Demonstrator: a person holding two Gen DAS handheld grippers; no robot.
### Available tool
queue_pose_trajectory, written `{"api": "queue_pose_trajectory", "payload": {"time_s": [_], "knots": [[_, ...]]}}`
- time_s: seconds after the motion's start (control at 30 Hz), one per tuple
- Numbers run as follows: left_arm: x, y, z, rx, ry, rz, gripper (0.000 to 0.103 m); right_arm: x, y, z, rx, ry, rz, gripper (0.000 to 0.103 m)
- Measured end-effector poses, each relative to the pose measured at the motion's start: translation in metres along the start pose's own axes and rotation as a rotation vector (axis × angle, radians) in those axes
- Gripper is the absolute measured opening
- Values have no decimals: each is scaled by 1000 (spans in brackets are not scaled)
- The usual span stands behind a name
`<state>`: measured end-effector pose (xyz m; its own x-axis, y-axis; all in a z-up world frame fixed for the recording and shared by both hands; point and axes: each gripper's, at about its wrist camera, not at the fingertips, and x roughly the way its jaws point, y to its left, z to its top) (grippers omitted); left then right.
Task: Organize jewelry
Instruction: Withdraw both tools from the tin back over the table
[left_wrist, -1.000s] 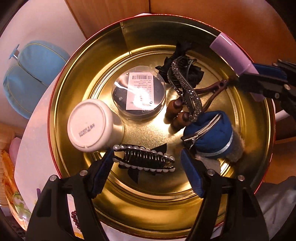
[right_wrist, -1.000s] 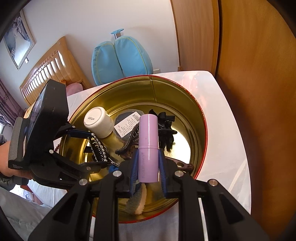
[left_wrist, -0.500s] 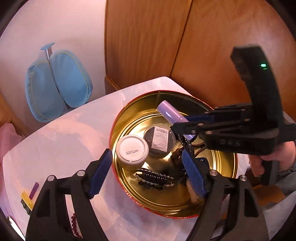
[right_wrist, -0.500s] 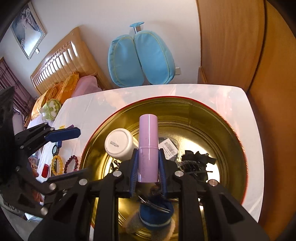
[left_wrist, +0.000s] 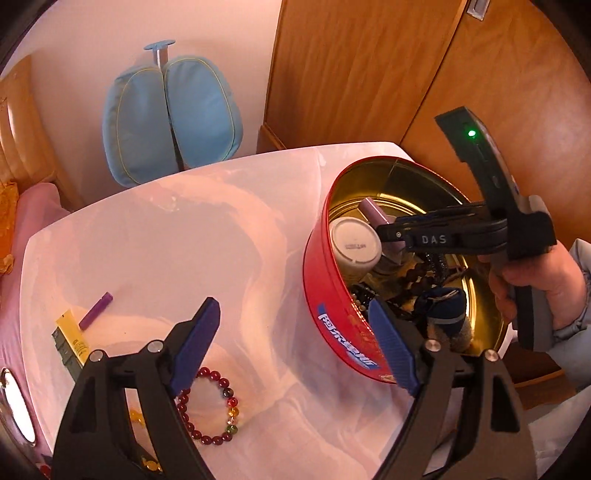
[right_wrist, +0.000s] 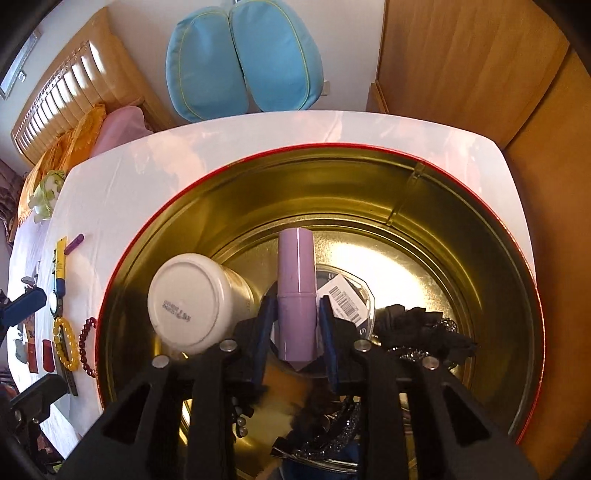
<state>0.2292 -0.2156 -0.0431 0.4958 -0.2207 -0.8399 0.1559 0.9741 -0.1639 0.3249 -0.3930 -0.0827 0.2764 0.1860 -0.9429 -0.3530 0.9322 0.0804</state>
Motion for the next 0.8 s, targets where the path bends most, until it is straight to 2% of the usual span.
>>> {"api": "queue_pose_trajectory", "payload": {"time_s": [0.03,0.07,0.2,0.33,0.43,0.5,0.63,0.73,0.8], "knots": [[-1,0,0,-1,0,8,81,-8,1,-2,-3,-34,-20,65],[-1,4,-3,-1,1,14,81,-20,1,-5,-10,-77,-36,72],[-9,3,-7,-26,6,41,81,-57,-6,-21,-21,-201,-40,87],[-24,10,-19,-100,6,101,81,-90,-5,-46,-56,-326,46,93],[-42,23,-39,-171,6,200,81,-108,6,-61,-101,-392,158,95],[-51,36,-54,-221,29,261,81,-114,19,-68,-136,-399,240,95],[-74,72,-86,-315,43,332,81,-123,57,-76,-196,-387,362,95],[-85,99,-106,-344,47,350,81,-125,92,-81,-240,-363,378,95],[-87,117,-117,-338,45,337,81,-121,115,-86,-271,-342,364,95]]}}
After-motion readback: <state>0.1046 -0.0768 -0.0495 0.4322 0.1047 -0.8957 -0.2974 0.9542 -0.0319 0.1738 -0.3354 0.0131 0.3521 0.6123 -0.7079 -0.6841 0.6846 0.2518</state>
